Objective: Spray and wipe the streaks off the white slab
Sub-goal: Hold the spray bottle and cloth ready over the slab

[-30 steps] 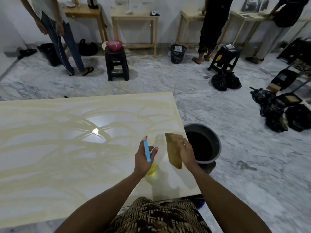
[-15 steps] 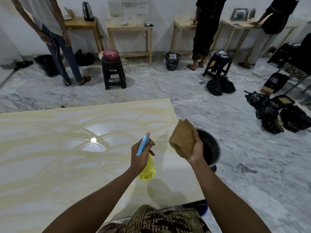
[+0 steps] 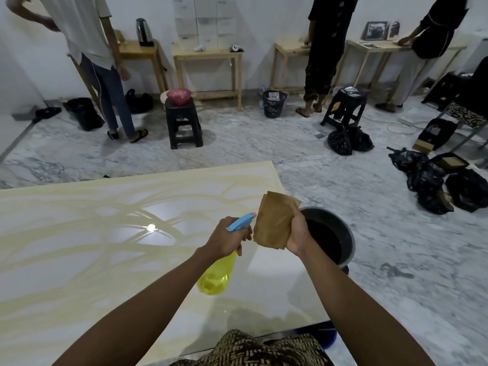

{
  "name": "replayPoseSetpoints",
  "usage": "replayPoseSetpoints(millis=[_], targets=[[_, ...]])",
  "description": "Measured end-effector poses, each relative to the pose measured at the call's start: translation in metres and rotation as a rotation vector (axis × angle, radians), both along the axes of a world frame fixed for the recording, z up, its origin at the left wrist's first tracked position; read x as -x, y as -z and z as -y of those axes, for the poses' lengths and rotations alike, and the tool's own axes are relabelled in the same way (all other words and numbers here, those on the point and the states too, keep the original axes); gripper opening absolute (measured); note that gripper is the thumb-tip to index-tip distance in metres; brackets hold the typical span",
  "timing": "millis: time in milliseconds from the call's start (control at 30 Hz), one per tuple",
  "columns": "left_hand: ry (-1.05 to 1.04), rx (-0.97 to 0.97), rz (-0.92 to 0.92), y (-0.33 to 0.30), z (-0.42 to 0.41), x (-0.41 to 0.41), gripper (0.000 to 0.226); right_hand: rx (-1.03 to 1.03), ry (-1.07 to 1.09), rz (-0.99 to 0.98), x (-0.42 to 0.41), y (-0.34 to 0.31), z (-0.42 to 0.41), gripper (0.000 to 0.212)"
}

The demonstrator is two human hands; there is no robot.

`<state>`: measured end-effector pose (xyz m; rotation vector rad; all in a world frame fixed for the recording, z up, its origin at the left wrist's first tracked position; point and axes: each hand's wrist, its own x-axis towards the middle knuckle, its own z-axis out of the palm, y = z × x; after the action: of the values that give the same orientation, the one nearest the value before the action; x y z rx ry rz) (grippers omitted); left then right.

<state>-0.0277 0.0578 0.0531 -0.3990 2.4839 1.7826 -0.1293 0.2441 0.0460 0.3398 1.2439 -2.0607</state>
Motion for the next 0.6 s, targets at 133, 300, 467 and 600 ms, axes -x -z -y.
replayPoseSetpoints(millis=[133, 300, 467, 600], targets=[[-0.037, 0.034, 0.045, -0.012, 0.005, -0.003, 0.041, -0.031, -0.035, -0.019, -0.005, -0.002, 0.009, 0.071], [-0.037, 0.096, 0.146, -0.029, 0.011, -0.007, 0.019, -0.026, -0.073, -0.029, -0.013, -0.006, 0.023, 0.065], [-0.018, 0.04, 0.198, -0.027, 0.023, -0.01, 0.024, -0.044, -0.051, -0.012, -0.017, 0.001, 0.037, 0.069], [0.018, 0.089, 0.216, -0.022, 0.029, -0.008, 0.038, -0.052, -0.028, -0.006, -0.019, 0.007, 0.046, 0.066]])
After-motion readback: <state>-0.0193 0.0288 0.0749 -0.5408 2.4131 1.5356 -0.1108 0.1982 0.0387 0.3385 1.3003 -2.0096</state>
